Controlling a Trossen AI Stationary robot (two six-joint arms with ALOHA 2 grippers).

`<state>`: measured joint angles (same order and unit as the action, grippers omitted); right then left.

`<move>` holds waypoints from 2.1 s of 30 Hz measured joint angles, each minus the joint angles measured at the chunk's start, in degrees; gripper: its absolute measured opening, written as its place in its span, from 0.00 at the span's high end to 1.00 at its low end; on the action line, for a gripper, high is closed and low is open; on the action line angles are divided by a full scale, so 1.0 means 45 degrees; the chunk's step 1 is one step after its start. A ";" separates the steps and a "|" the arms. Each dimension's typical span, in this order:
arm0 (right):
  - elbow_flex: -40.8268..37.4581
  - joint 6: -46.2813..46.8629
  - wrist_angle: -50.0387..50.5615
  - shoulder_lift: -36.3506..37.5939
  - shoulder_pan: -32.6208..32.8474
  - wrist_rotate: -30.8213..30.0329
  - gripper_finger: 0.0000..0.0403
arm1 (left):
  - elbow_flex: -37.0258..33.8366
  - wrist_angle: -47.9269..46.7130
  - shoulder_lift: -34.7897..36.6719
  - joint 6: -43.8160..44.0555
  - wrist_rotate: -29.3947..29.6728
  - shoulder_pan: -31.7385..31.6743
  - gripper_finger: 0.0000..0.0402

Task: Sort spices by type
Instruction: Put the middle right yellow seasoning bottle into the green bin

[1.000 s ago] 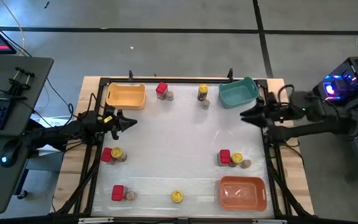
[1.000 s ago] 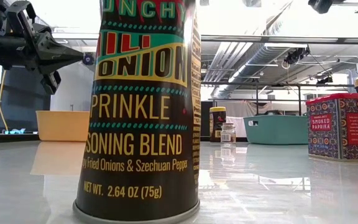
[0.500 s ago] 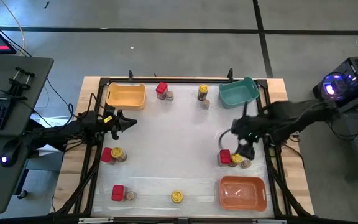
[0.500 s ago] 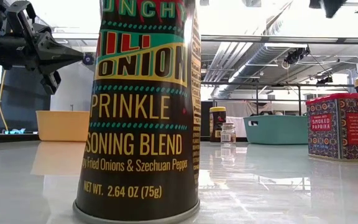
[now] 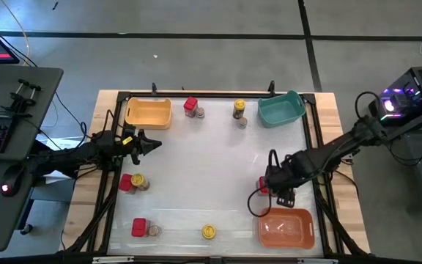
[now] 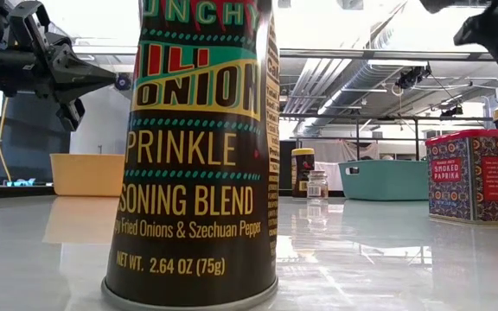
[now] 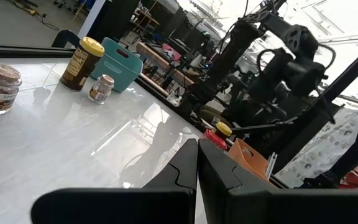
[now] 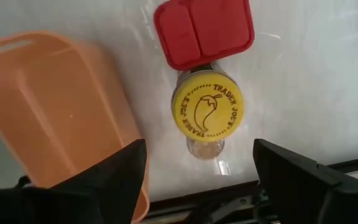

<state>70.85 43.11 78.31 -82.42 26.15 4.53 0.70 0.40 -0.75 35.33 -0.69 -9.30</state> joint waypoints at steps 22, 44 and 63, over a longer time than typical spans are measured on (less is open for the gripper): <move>-0.2405 -0.1032 -0.2329 0.0144 0.0058 -0.0815 0.28 | 0.0002 -0.0004 0.0005 0.0000 -0.0002 0.0002 1.00; -0.1147 -0.1879 -0.1696 0.0139 -0.0387 -0.0710 0.44 | 0.0000 -0.0003 0.0002 0.0004 -0.0001 0.0000 1.00; 0.3326 -0.2604 0.2578 0.0319 -0.8351 -0.7493 0.44 | 0.0000 0.0000 0.0005 0.0001 -0.0001 0.0005 1.00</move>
<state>85.81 31.39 89.91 -80.99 -11.43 -29.19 0.70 0.40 -0.73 35.34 -0.70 -9.28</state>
